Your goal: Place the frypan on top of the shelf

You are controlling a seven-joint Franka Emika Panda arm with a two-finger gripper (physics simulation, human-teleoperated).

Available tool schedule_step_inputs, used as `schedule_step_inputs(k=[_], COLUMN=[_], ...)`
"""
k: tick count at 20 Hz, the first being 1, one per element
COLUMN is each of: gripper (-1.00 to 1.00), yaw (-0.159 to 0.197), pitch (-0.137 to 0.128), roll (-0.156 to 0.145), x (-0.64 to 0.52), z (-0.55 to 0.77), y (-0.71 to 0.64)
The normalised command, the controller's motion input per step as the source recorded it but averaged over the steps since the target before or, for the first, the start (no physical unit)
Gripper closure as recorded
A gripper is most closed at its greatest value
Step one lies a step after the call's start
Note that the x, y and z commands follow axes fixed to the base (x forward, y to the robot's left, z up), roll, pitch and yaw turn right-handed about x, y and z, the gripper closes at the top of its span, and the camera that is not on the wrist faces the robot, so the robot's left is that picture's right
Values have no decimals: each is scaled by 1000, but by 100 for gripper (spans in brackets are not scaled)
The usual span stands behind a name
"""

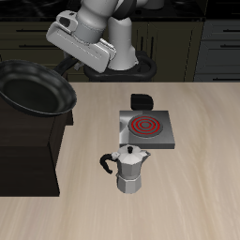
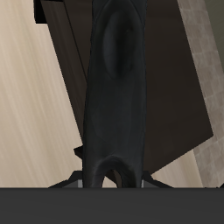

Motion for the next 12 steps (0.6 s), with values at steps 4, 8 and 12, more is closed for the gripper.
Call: schedule_step_inputs(k=[4,8,12], gripper=[100,100,100], yaw=[19,28,18], pitch=[27,27,1], roll=[21,1,4], x=[84,127,30], z=[-203,-151,-42], y=[71,68,37])
